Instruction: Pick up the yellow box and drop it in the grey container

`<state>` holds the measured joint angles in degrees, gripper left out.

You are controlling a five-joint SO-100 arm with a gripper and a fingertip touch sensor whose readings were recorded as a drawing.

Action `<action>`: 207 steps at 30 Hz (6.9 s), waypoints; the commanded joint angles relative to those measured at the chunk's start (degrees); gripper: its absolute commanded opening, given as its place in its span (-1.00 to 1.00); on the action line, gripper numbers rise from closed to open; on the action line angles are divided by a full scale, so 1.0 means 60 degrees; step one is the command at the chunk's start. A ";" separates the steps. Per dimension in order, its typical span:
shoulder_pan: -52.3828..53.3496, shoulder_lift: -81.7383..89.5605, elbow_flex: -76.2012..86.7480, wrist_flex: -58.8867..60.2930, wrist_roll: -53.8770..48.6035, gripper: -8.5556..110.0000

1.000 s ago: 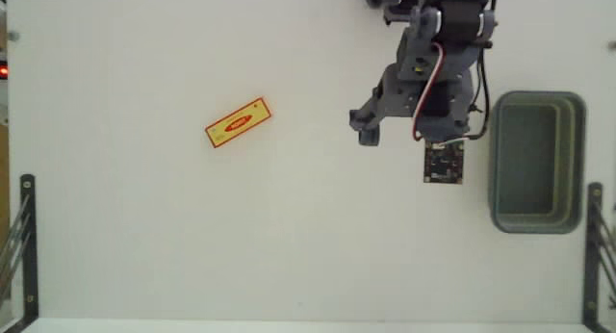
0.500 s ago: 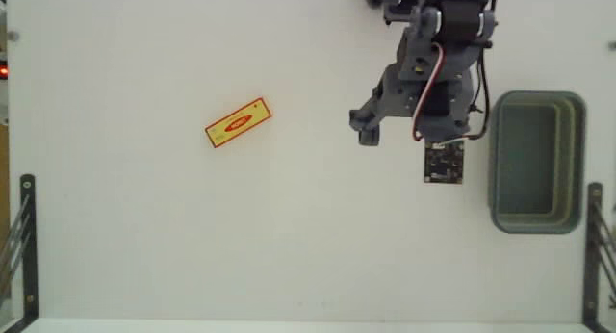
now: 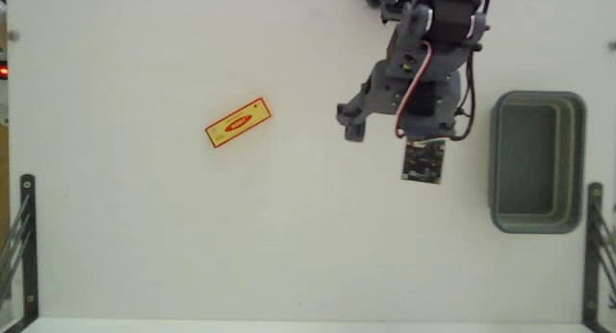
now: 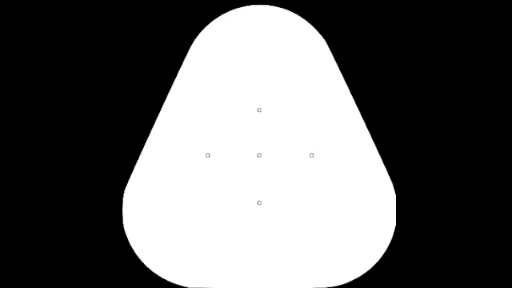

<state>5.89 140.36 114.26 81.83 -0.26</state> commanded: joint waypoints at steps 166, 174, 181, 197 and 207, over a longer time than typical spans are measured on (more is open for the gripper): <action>0.7138 -0.1809 -0.0388 -0.1641 0.0044 1.00; 0.7138 -0.2653 -0.0694 -0.2179 0.0044 1.00; 0.7138 -0.3418 -0.1033 -0.2605 0.0044 1.00; 0.7138 -0.5073 -0.1968 -0.3325 0.0044 1.00; 0.7138 -0.5418 -0.2199 -0.3439 0.0044 1.00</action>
<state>48.34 106.08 103.97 62.40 -0.18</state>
